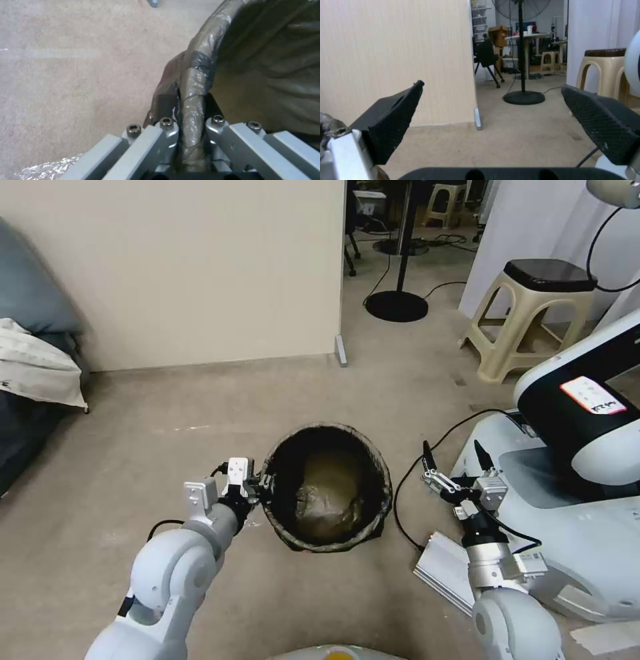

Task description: Pick up the trash can from the floor.

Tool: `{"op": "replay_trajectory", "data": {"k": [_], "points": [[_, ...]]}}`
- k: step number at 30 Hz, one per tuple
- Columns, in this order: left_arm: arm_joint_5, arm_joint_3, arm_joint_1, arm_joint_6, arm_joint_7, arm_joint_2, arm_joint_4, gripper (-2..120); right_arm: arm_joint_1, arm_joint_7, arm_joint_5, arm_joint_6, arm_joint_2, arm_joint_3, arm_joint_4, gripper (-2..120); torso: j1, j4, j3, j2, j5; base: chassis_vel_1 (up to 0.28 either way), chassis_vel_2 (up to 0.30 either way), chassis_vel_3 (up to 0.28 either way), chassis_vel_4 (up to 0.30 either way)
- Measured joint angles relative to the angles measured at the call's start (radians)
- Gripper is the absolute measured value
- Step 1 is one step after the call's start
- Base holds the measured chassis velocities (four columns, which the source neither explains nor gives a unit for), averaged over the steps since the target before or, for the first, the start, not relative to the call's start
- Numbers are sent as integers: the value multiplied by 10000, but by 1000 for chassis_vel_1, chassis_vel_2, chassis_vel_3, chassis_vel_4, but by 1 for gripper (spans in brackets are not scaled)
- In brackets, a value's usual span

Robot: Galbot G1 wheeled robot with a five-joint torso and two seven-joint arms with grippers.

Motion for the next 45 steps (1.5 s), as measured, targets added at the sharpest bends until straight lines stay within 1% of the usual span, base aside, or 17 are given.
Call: {"op": "replay_trajectory", "data": {"k": [12, 45], "points": [[-89, -55, -52, -3, -23, 9, -74, 1, 42, 4, 7, 7, 7, 7, -47, 100, 0, 0, 0, -1, 0, 0, 0, 0, 0], [-59, 13, -81, -5, -22, -58, 52, 1, 42, 16, 14, 7, -33, 1, -104, 100, -1, 0, 0, 0, 1, 0, 0, 0, 0]]}}
